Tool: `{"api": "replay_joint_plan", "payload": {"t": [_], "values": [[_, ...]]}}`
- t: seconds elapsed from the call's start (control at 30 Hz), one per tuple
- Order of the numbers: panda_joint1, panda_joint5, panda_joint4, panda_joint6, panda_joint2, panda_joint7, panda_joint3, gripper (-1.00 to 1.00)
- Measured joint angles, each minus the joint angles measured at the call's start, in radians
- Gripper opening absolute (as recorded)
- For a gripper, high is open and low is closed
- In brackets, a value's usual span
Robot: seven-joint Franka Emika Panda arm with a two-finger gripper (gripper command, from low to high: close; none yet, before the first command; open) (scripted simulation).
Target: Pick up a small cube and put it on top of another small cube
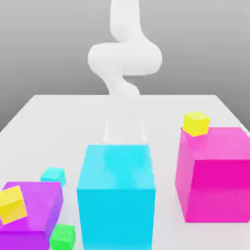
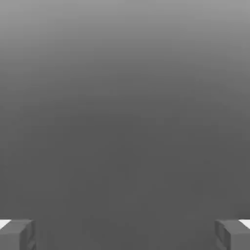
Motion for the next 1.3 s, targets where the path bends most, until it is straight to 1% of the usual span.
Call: {"api": "replay_joint_plan", "payload": {"t": [0.17, 0.3, 0.43, 0.53, 0.63, 0.67, 0.73, 0.83, 0.9, 0.93, 1.1, 1.13, 1.17, 1.23, 1.3], "values": [[-0.085, -0.085, -0.13, 0.123, 0.176, -0.055, -0.069, 0.0], [-0.144, -0.133, -0.229, 0.215, 0.308, -0.109, -0.144, 0.0], [-0.198, -0.153, -0.327, 0.309, 0.438, -0.183, -0.227, 0.0], [-0.228, -0.141, -0.402, 0.382, 0.536, -0.257, -0.296, 0.0], [-0.247, -0.075, -0.478, 0.457, 0.636, -0.371, -0.358, 0.0], [-0.254, -0.033, -0.5, 0.482, 0.671, -0.42, -0.376, 0.0], [-0.257, 0.076, -0.509, 0.538, 0.745, -0.511, -0.358, 0.0], [-0.346, 0.241, -0.493, 0.622, 0.857, -0.632, -0.232, 0.0], [-0.432, 0.312, -0.479, 0.68, 0.928, -0.687, -0.13, 0.0], [-0.468, 0.34, -0.472, 0.709, 0.963, -0.711, -0.087, -1.0], [-0.469, 0.338, -0.472, 0.707, 0.963, -0.709, -0.087, -1.0], [-0.491, 0.347, -0.468, 0.721, 0.98, -0.717, -0.064, -1.0], [-0.484, 0.342, -0.47, 0.714, 0.971, -0.712, -0.072, -1.0], [-0.444, 0.286, -0.482, 0.673, 0.919, -0.668, -0.125, -1.0], [-0.417, 0.193, -0.496, 0.62, 0.851, -0.599, -0.175, -1.0]]}}
